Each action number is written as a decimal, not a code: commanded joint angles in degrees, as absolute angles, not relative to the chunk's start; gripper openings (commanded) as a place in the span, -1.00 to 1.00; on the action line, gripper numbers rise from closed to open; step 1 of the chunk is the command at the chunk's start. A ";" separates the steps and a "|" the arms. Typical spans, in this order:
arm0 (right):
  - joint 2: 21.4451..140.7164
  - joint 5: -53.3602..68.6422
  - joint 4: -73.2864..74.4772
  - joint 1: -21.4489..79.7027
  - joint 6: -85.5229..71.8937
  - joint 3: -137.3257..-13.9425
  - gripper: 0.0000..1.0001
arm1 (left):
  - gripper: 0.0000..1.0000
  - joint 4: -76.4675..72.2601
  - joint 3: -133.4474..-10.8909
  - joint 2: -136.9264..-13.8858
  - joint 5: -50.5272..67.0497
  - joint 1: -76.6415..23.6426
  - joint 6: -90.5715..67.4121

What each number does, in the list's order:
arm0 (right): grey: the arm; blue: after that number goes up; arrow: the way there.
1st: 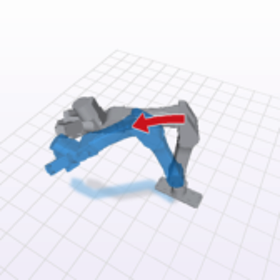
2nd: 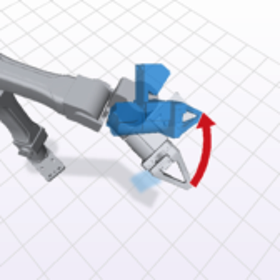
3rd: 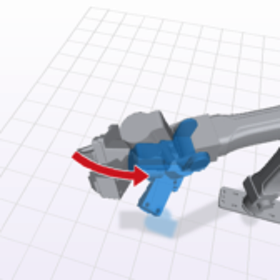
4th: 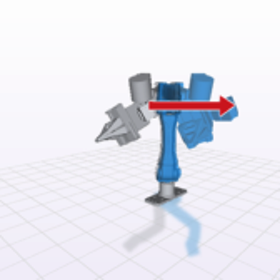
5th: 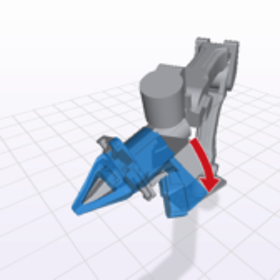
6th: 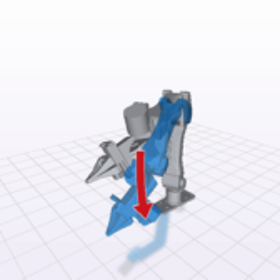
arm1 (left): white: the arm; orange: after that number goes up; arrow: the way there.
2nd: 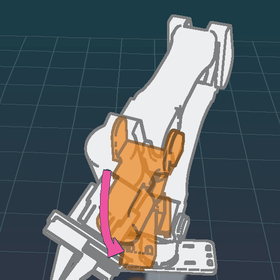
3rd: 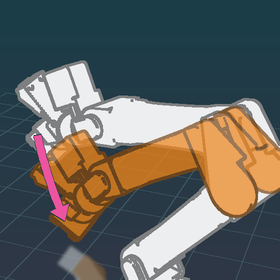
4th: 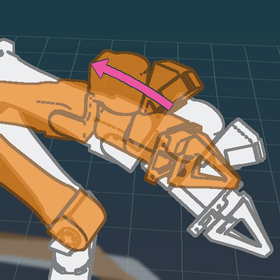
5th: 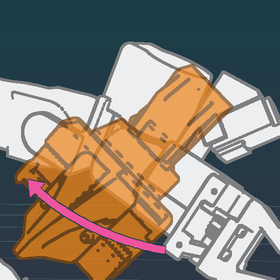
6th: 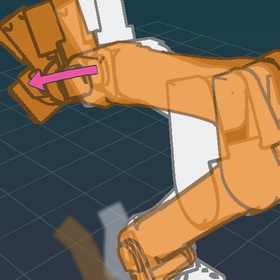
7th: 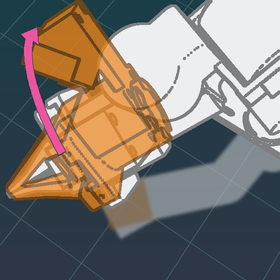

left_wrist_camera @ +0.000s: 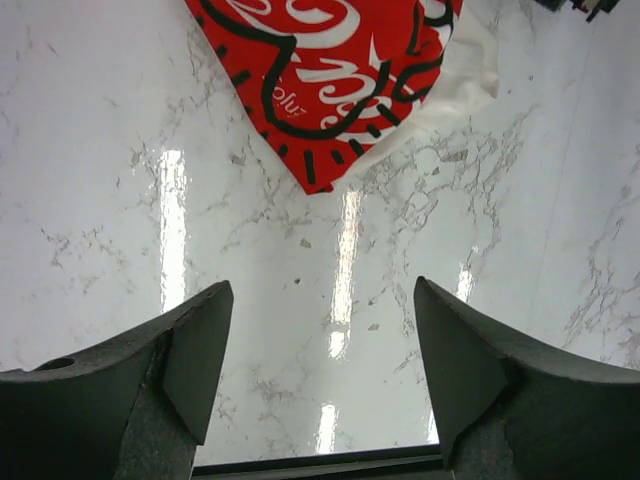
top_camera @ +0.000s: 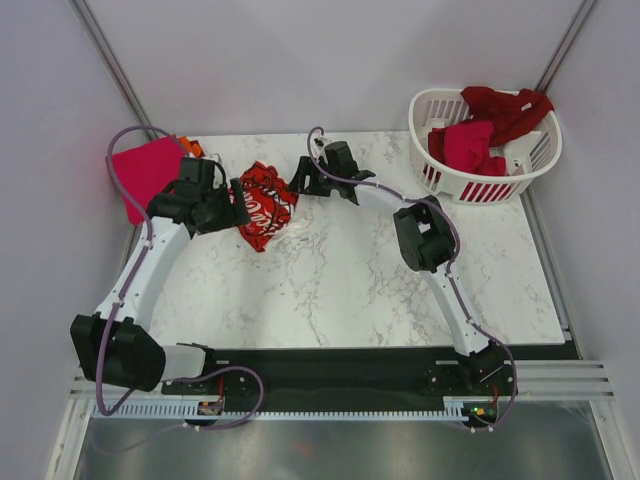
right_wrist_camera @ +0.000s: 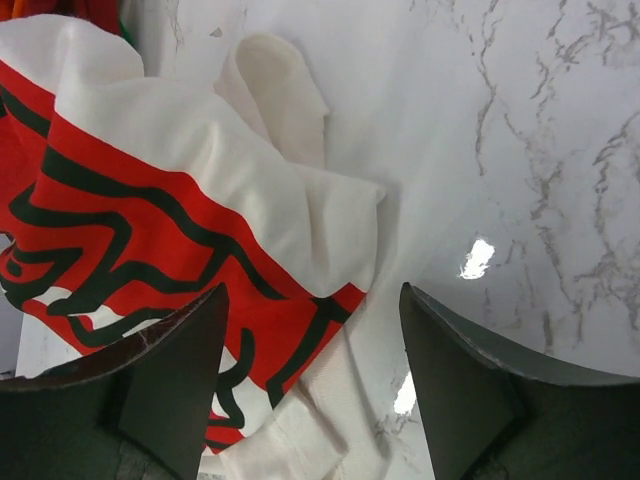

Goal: Fold and stack the t-shirts
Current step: Fold the tshirt

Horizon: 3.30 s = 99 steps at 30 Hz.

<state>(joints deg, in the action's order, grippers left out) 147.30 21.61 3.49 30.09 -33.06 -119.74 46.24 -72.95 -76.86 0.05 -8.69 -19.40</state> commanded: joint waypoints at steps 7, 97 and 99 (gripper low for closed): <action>151.35 22.85 0.44 32.87 -37.35 -122.52 0.04 | 0.57 42.89 -59.95 -62.32 -0.70 -12.83 -24.43; 126.23 35.87 -13.38 31.20 -41.50 -65.58 -0.33 | 0.50 37.79 -75.98 -83.47 -6.33 -17.14 -21.79; 120.52 34.81 -6.62 31.29 -36.32 -64.77 -0.20 | 0.47 37.79 -80.14 -90.51 -5.19 -17.75 -22.67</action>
<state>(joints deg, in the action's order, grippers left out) 125.16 40.07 -23.14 30.74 -47.46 -68.51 39.75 -73.76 -83.92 -5.85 -16.88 -22.44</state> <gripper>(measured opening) 0.365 0.741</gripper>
